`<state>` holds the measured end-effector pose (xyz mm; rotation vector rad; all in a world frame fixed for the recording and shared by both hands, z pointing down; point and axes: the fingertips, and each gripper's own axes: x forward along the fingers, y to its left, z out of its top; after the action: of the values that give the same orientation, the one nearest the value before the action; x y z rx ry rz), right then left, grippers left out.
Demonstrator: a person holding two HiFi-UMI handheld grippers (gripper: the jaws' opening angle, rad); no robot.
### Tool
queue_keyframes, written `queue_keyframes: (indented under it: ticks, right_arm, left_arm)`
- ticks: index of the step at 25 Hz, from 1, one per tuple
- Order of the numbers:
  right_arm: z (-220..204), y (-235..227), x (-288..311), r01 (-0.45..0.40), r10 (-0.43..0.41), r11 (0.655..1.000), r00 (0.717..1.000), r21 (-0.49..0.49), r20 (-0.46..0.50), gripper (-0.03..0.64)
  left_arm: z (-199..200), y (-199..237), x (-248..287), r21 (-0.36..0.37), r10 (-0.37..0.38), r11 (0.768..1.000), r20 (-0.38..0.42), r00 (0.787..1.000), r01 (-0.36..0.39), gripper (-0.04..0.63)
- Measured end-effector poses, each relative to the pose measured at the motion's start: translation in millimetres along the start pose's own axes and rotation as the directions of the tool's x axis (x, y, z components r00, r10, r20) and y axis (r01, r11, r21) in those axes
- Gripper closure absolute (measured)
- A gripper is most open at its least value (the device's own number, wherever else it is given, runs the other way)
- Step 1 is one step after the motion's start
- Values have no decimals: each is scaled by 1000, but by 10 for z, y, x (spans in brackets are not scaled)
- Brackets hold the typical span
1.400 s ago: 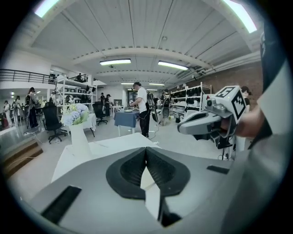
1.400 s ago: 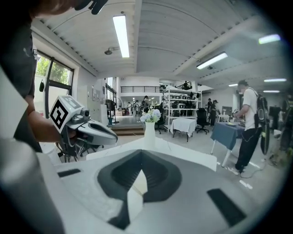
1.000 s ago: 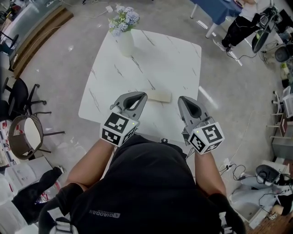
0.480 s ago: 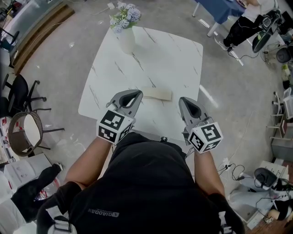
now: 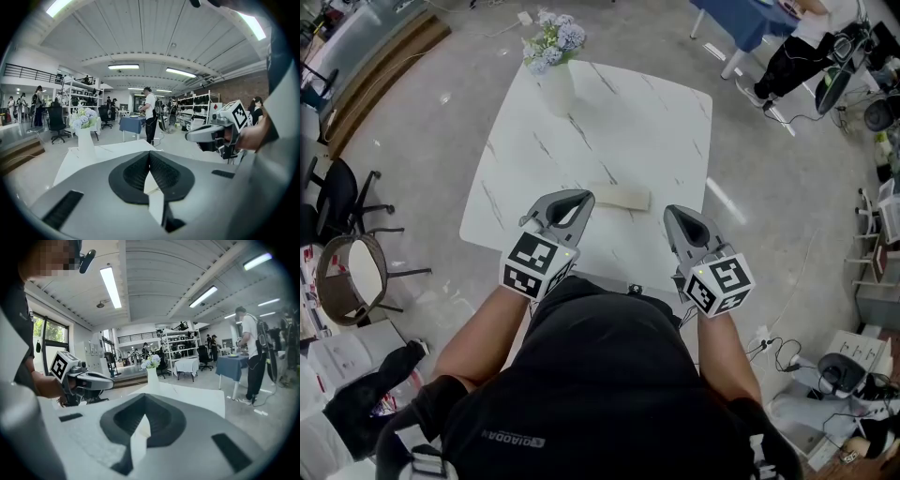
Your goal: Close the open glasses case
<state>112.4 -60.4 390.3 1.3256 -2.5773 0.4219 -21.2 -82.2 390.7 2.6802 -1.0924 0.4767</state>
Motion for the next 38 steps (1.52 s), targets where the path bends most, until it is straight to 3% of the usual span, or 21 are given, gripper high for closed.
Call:
queue_keyframes:
  ticks: [38]
  right_arm:
    - [-27, -41, 71, 10, -9, 1000, 1000, 19, -13, 615]
  left_arm:
    - [50, 46, 47, 29, 4, 1000, -5, 1000, -4, 591]
